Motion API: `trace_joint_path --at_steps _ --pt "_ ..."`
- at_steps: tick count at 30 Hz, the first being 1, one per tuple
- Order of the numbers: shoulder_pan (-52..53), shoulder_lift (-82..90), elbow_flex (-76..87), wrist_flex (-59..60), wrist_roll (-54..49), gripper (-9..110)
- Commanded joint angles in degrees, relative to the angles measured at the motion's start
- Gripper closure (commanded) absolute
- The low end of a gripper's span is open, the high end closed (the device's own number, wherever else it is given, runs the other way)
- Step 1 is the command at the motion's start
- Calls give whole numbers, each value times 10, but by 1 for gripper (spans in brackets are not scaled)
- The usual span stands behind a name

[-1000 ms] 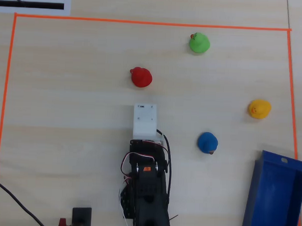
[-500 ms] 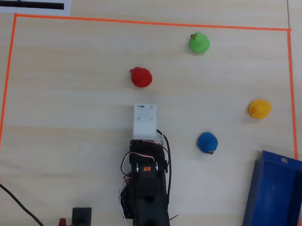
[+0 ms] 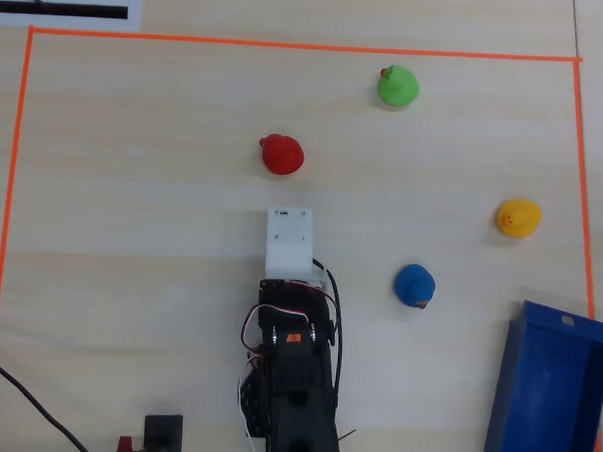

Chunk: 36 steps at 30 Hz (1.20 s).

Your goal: Grasp yellow duck and put it into box.

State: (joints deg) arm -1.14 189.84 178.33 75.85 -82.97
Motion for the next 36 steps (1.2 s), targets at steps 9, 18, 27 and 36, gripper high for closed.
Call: trace_joint_path --at_steps 9,18,27,36 --pt "4 -1 -1 2 3 100" --pt "4 -1 -1 2 3 100" --pt "11 -1 -1 2 2 100" --pt "19 -1 -1 2 -2 101"
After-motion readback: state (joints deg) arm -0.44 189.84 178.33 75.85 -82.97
